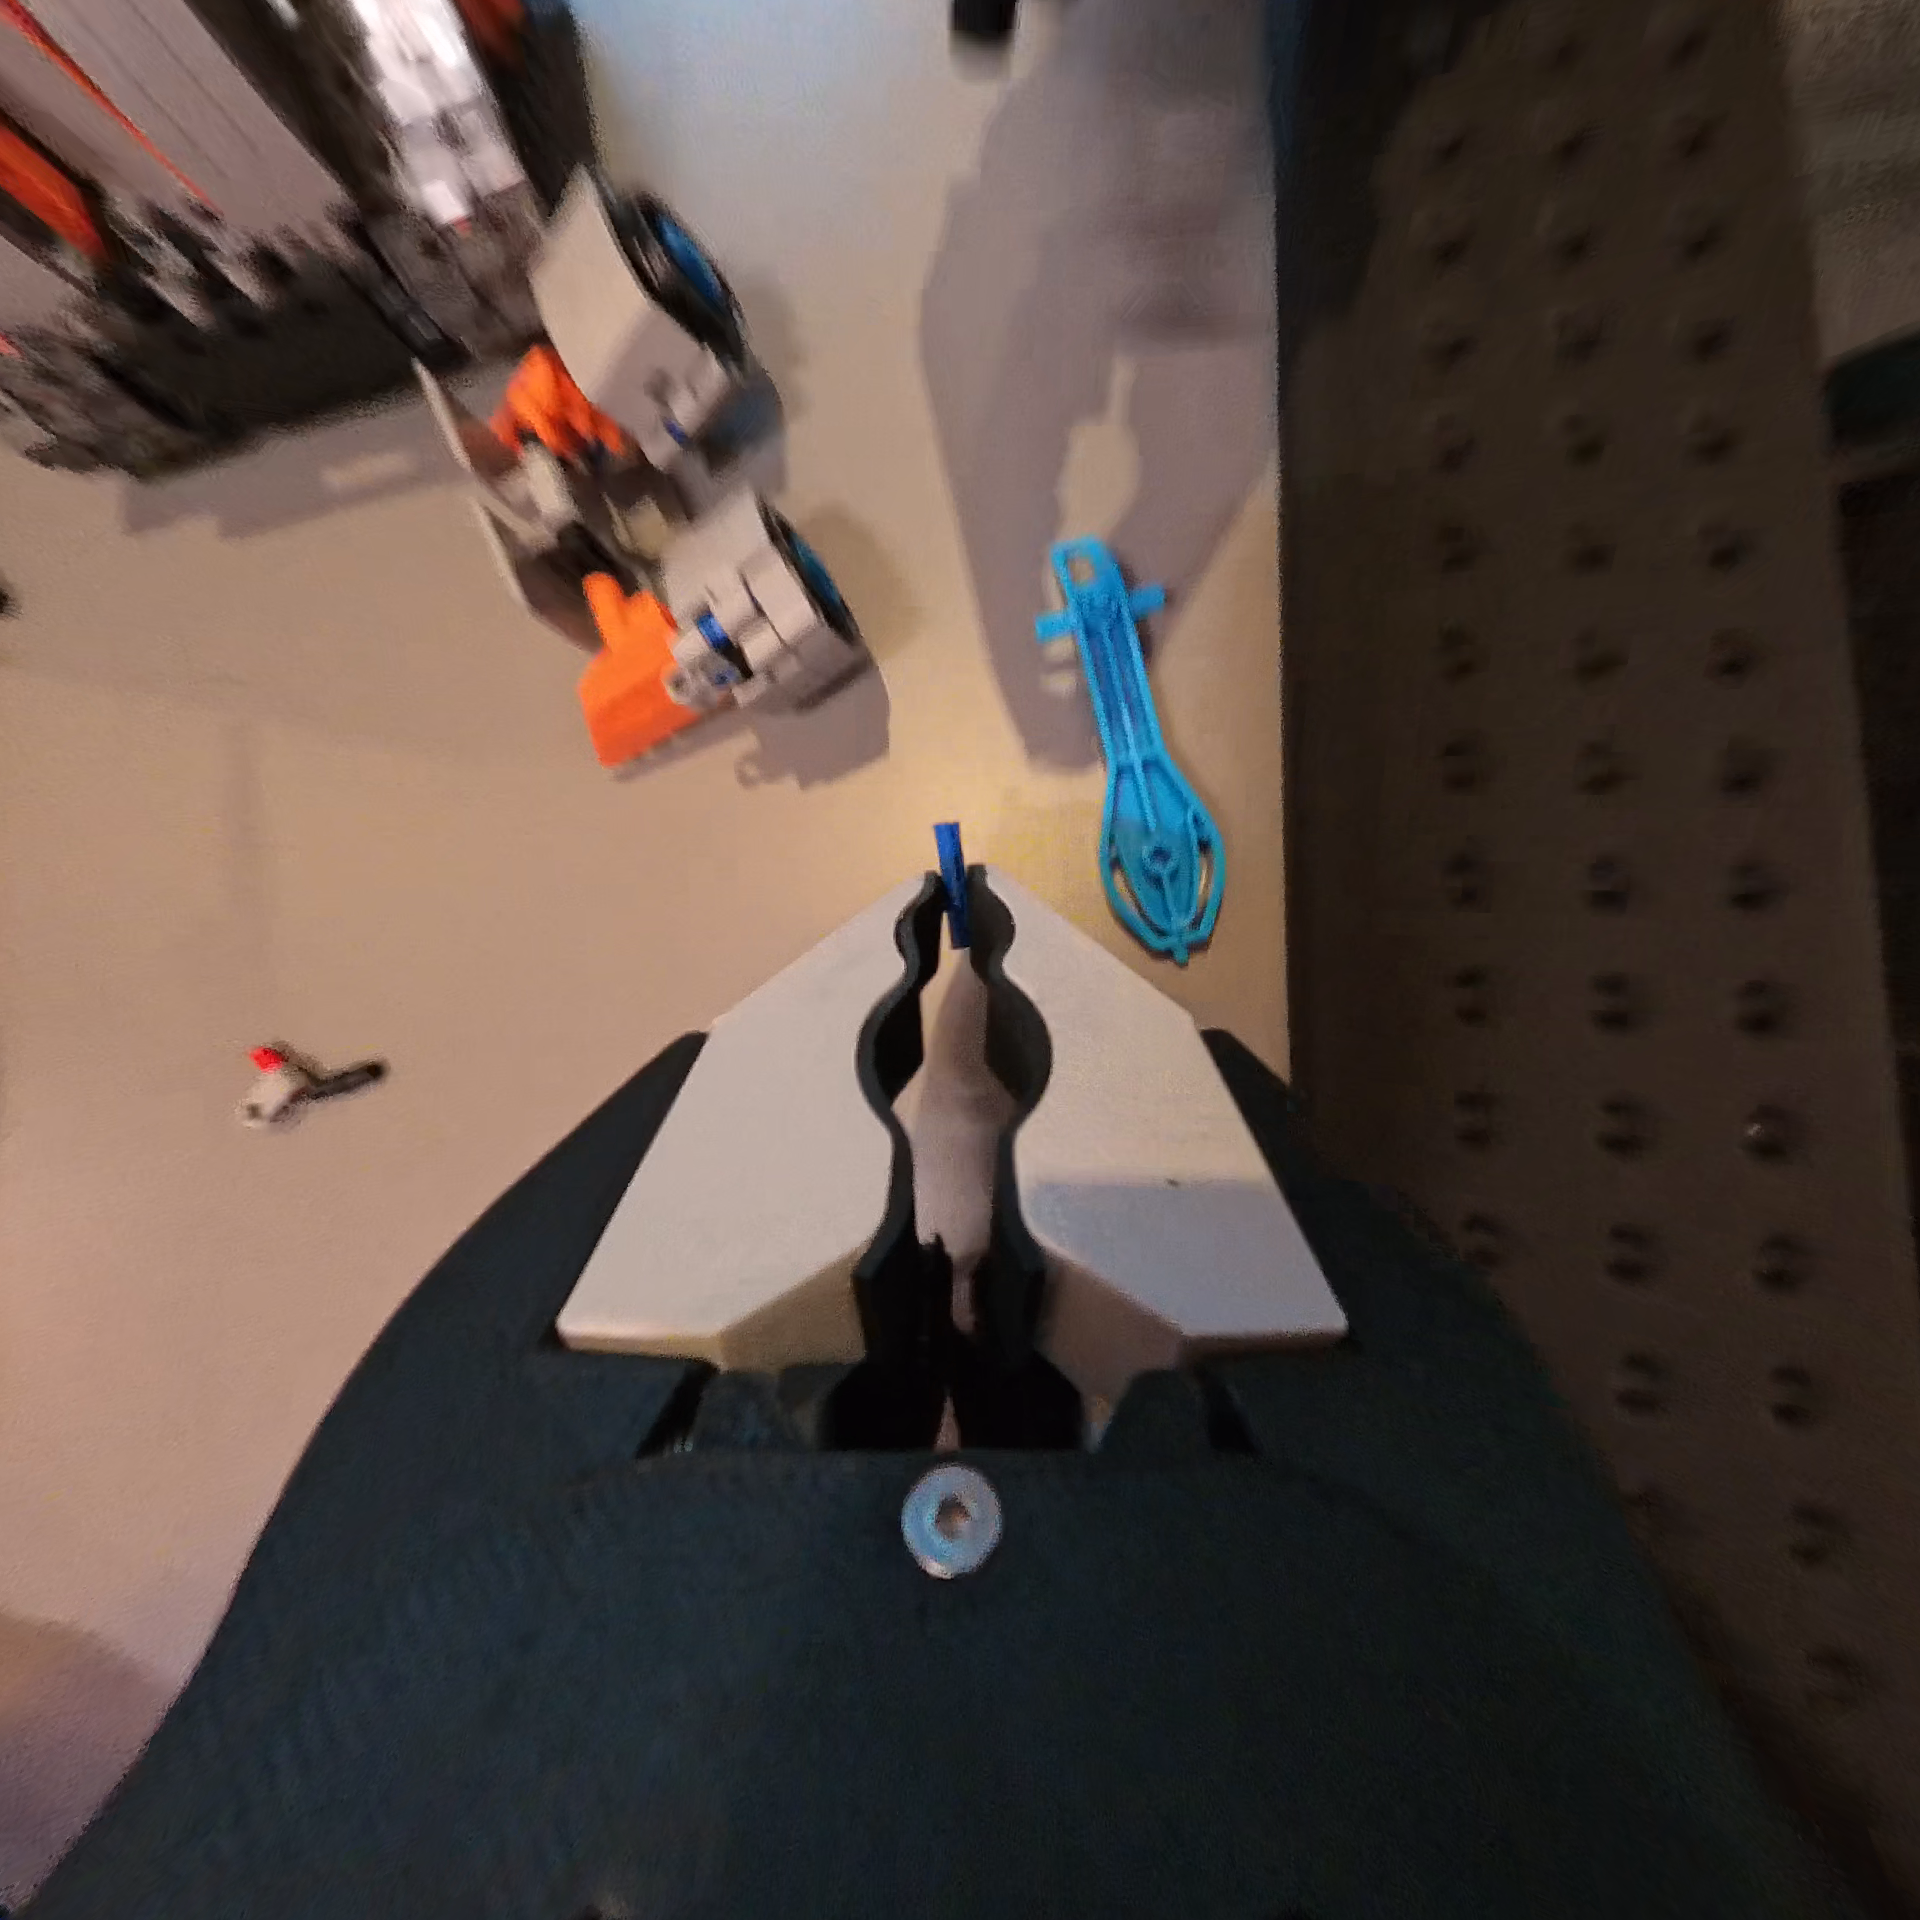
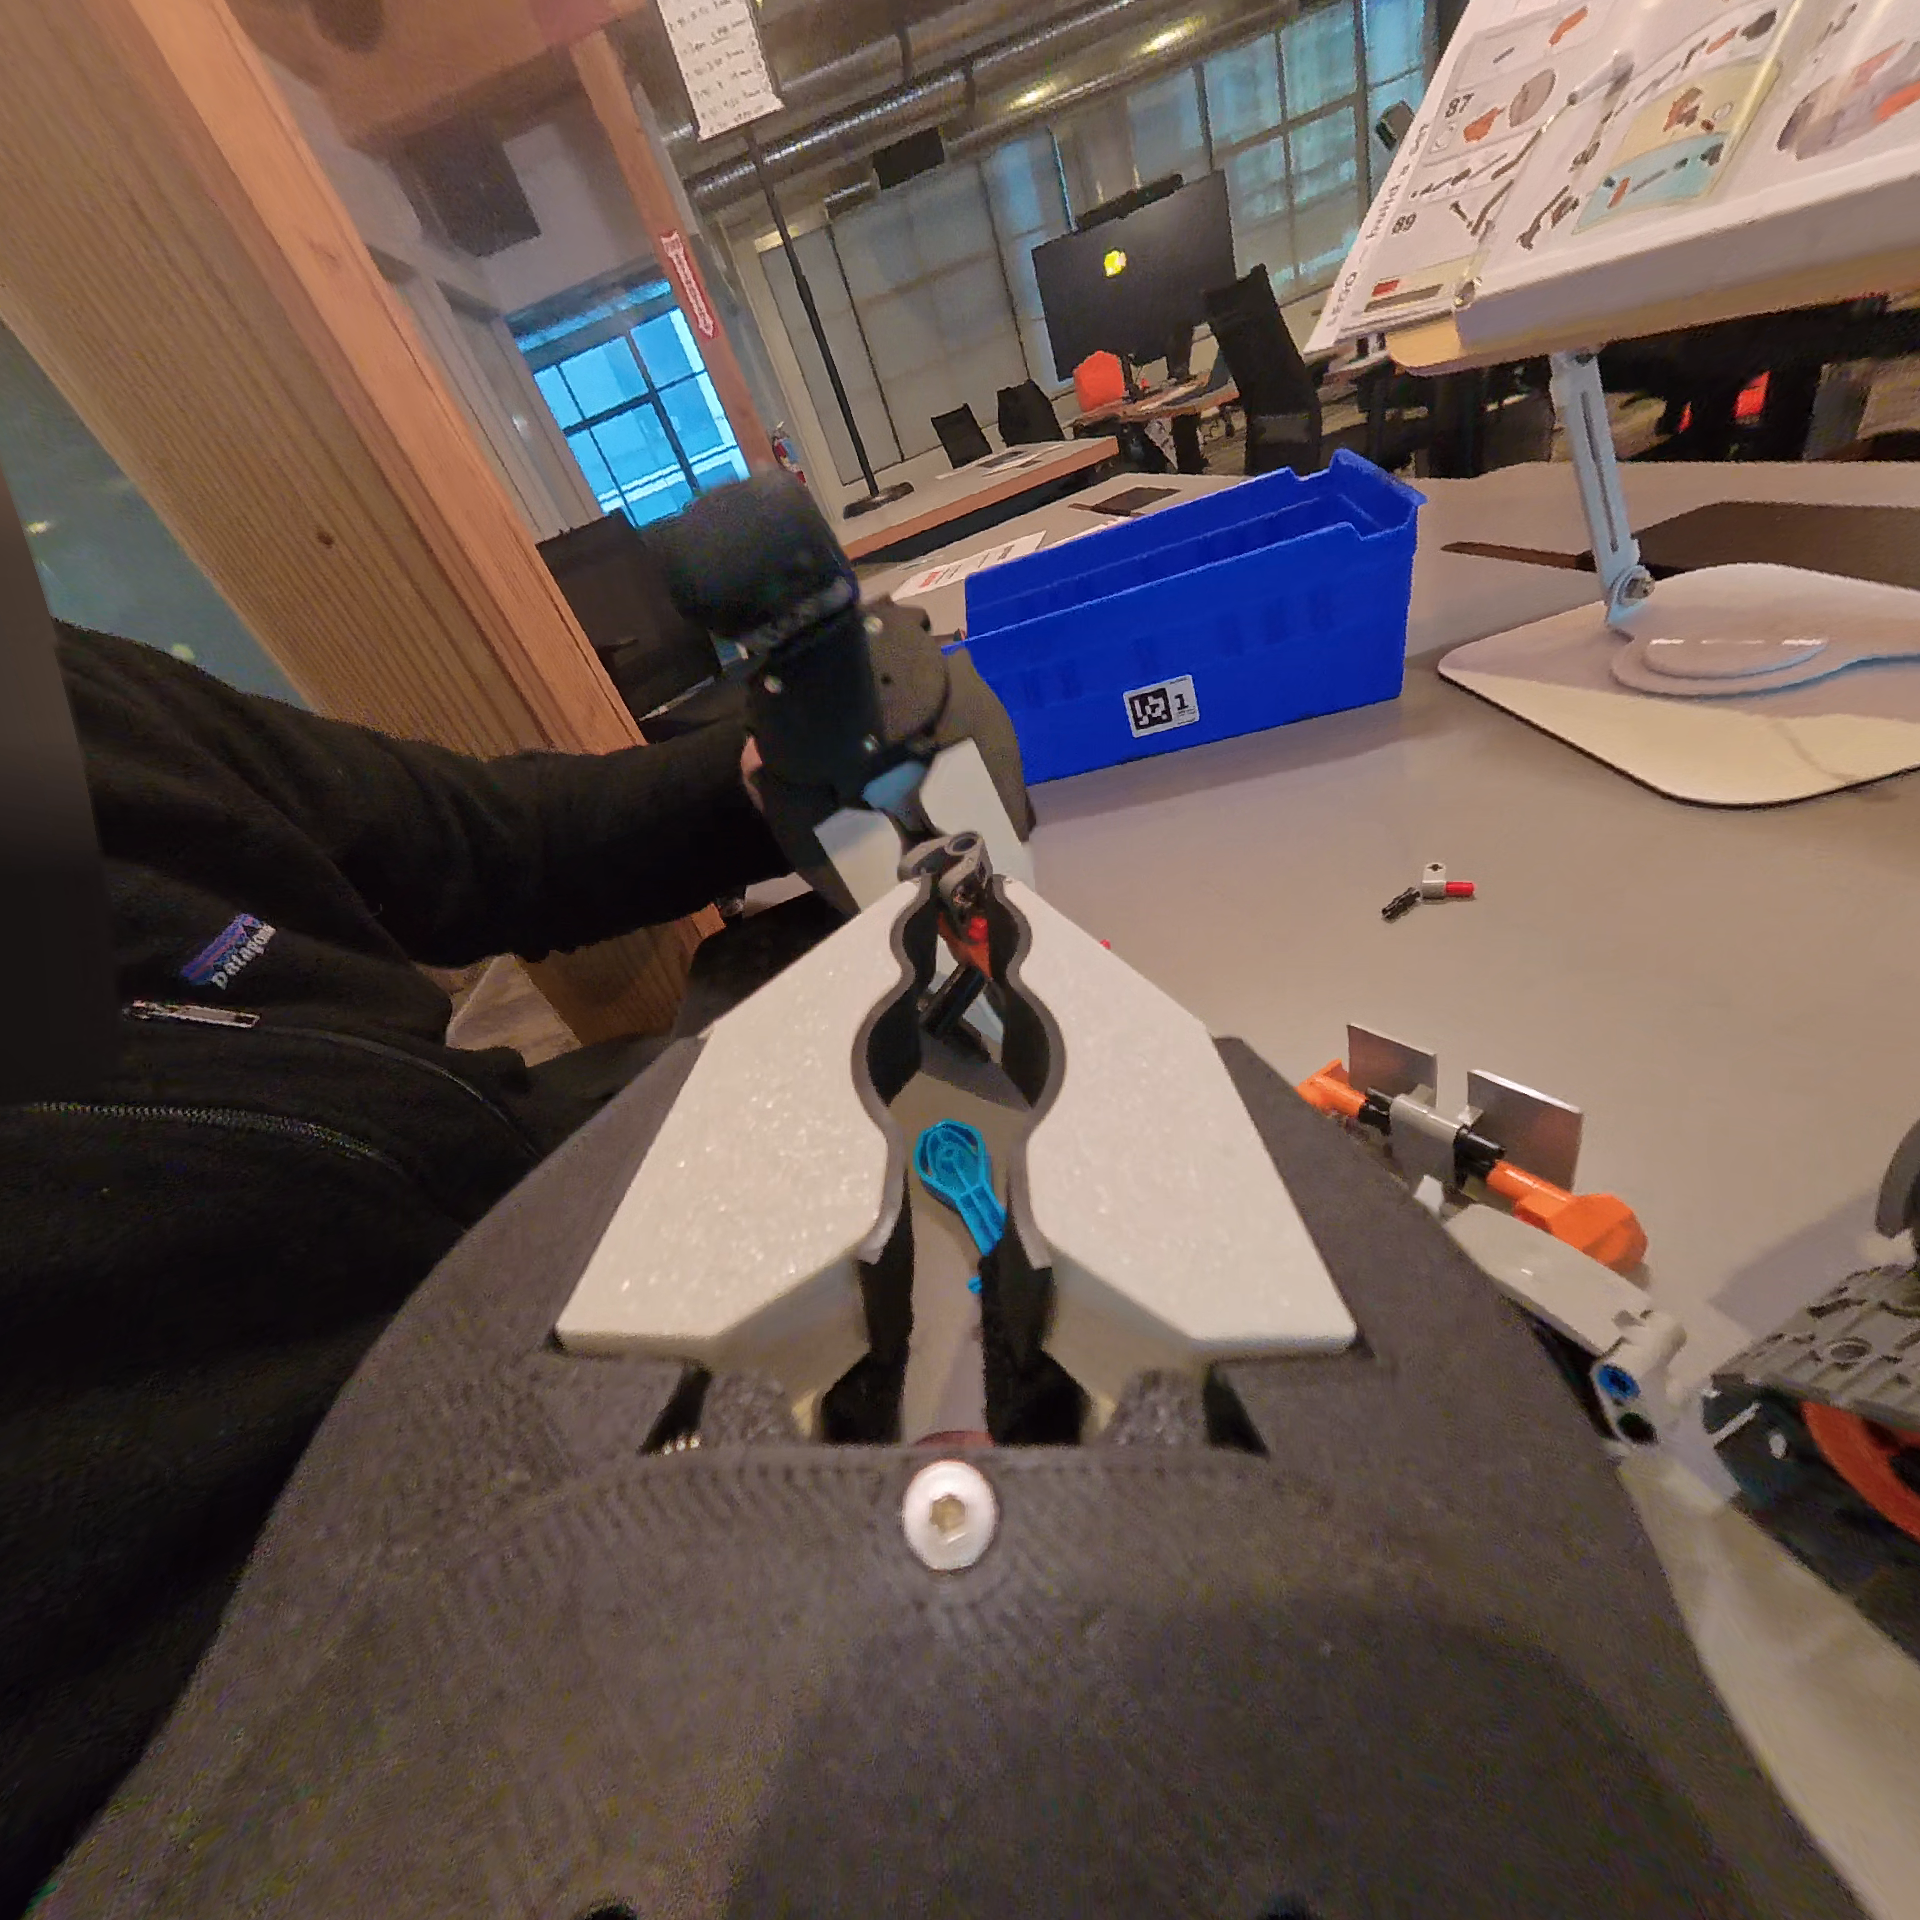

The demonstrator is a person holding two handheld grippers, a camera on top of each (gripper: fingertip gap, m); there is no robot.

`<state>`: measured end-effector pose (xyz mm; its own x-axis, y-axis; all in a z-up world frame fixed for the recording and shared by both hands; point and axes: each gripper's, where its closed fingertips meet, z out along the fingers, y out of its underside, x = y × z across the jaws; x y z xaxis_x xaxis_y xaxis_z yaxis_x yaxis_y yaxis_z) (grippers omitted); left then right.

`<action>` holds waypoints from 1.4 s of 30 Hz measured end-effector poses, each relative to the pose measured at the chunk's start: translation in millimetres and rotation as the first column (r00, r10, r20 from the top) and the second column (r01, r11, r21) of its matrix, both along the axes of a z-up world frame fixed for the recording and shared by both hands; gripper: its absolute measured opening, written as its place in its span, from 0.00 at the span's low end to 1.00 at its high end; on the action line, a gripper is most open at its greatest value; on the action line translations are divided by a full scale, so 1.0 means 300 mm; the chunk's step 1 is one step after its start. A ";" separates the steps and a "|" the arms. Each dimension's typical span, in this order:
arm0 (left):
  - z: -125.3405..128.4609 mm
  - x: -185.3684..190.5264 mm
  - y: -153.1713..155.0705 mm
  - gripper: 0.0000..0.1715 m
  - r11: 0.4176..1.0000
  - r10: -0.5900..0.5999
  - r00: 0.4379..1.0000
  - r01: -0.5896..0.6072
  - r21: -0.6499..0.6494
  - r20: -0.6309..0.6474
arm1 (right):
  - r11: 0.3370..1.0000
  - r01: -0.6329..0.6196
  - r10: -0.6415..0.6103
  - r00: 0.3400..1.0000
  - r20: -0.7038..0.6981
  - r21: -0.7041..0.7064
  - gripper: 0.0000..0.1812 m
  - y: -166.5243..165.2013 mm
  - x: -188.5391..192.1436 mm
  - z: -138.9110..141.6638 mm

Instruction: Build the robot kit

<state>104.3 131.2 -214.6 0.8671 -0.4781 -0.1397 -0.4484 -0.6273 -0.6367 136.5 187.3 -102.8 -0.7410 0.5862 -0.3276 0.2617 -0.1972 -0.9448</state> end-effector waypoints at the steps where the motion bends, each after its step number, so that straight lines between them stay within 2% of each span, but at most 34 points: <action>1: 0.038 0.008 0.013 0.01 0.999 0.009 1.000 -0.010 0.052 0.018 | 1.000 -0.003 0.004 1.000 0.012 -0.013 0.04 -0.004 -0.002 -0.005; 6: 0.197 0.048 0.057 0.02 0.964 0.039 0.995 -0.062 0.259 0.092 | 0.996 -0.018 0.023 0.998 0.055 -0.091 0.04 -0.036 -0.008 -0.010; 10: 0.263 0.084 0.072 0.02 0.937 0.039 0.989 -0.086 0.339 0.146 | 0.990 0.008 0.008 0.994 0.110 -0.143 0.04 -0.050 -0.035 -0.027; 13: 0.266 0.084 0.078 0.02 0.932 0.053 0.984 -0.111 0.344 0.171 | 0.990 0.034 -0.016 0.992 0.129 -0.137 0.04 -0.055 -0.052 -0.037; 22: 0.226 0.047 0.068 0.02 0.929 0.120 0.976 -0.175 0.326 0.183 | 0.995 0.097 -0.097 0.987 0.132 0.006 0.04 -0.093 -0.081 -0.079; 29: 0.188 0.045 0.072 0.02 0.935 0.134 0.971 -0.191 0.300 0.198 | 0.984 0.150 -0.160 0.980 0.118 0.093 0.04 -0.097 -0.093 -0.103; 42: 0.178 0.045 0.077 0.02 0.932 0.132 0.954 -0.212 0.293 0.270 | 0.946 0.220 -0.237 0.970 0.046 0.239 0.03 -0.089 -0.097 -0.121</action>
<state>117.7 154.2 -161.2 0.9581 -0.2845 -0.0344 -0.1594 -0.4292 -0.8890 107.3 160.7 -139.3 -0.5575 0.8028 -0.2114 0.3048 -0.0390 -0.9516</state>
